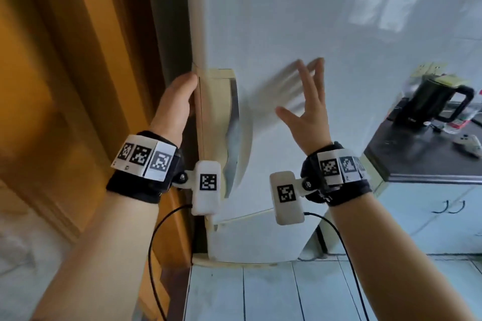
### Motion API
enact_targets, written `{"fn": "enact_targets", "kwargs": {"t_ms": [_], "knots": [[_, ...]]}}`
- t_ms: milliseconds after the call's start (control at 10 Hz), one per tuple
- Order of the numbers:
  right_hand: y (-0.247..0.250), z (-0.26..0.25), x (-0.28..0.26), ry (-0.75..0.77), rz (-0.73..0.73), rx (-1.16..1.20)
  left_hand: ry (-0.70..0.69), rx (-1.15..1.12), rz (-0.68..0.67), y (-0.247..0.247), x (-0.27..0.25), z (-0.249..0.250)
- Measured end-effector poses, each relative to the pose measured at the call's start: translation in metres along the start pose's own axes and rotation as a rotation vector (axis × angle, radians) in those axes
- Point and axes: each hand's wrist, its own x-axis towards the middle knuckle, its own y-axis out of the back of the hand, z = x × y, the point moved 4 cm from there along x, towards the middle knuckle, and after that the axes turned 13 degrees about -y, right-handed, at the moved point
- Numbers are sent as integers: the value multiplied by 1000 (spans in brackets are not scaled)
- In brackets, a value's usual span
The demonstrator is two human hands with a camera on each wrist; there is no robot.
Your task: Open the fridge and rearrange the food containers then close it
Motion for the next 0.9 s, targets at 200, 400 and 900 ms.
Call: {"fn": "enact_targets", "kwargs": {"t_ms": [200,400,900], "knots": [[-34,5,40,-99,-70,-199,-29,-3,-24,-4,45,-25],[-54,13,67,-121,-112,-396,-48,15,26,-18,90,-40],[-28,8,87,-73,-100,-350,-111,360,181,-35,126,-70]]}}
